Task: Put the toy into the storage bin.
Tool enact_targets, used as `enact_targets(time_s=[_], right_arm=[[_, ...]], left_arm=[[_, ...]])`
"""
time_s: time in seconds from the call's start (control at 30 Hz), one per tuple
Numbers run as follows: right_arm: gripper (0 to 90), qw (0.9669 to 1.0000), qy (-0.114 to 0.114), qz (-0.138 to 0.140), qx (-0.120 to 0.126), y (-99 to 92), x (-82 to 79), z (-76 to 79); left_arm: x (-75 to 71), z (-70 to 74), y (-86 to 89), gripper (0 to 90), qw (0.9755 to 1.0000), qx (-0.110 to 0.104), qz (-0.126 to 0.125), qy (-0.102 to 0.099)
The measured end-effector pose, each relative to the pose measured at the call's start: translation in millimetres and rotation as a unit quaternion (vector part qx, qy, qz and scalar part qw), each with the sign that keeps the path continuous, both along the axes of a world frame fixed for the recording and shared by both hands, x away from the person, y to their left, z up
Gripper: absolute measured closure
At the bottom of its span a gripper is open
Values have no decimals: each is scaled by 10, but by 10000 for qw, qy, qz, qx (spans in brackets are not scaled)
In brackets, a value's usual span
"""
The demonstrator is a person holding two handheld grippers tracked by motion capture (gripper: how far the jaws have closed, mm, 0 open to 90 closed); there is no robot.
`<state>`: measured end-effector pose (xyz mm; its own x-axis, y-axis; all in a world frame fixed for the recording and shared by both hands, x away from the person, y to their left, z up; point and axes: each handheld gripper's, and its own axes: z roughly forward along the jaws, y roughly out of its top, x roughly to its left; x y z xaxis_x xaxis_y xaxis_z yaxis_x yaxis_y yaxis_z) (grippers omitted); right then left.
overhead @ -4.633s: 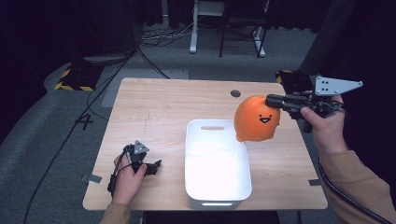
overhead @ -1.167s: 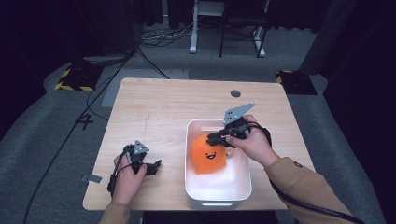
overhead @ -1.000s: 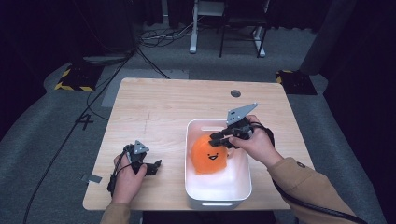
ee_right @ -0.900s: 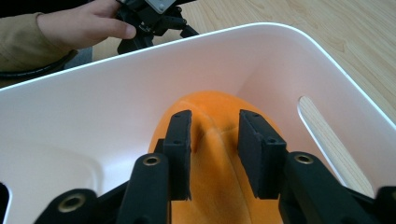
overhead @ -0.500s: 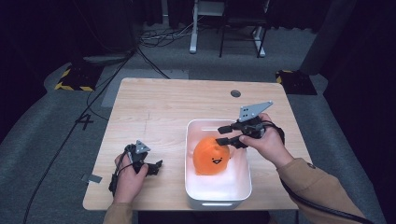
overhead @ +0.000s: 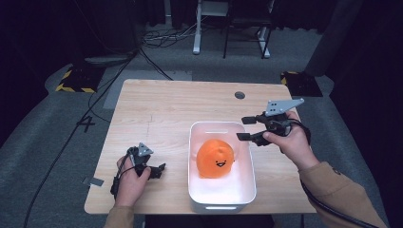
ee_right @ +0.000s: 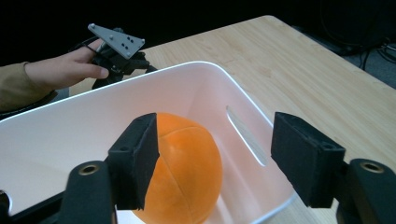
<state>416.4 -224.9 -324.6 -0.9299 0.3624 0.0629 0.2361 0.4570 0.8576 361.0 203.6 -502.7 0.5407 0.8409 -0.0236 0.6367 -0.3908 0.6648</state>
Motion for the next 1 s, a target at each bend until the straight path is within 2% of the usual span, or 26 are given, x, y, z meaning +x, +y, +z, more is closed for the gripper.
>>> enact_targets(time_s=[0.23, 0.3, 0.33, 0.43, 0.63, 1.0], right_arm=[[234, 9996, -150, -218, 64, -219, 15, 22], [220, 9990, -194, -407, 51, -342, 21, 11], [220, 9990, -194, -407, 51, -342, 21, 11], [206, 9977, -202, -640, 75, -495, 26, 7], [205, 9965, -250, -795, -1, -644, 18, -1], [193, 9917, -42, -1262, -252, -1037, -44, -117]], left_arm=[[-2, -1, -2, 61, 10000, 9, 14, -22], [-4, -1, -3, 61, 10000, -6, -4, -2], [-4, -1, -3, 61, 10000, -6, -4, -2], [-3, -2, -3, 61, 10000, -10, -12, -7], [-2, -2, -3, 60, 10000, -2, -9, -21], [3, -1, -6, 51, 10000, -15, -53, 27]])
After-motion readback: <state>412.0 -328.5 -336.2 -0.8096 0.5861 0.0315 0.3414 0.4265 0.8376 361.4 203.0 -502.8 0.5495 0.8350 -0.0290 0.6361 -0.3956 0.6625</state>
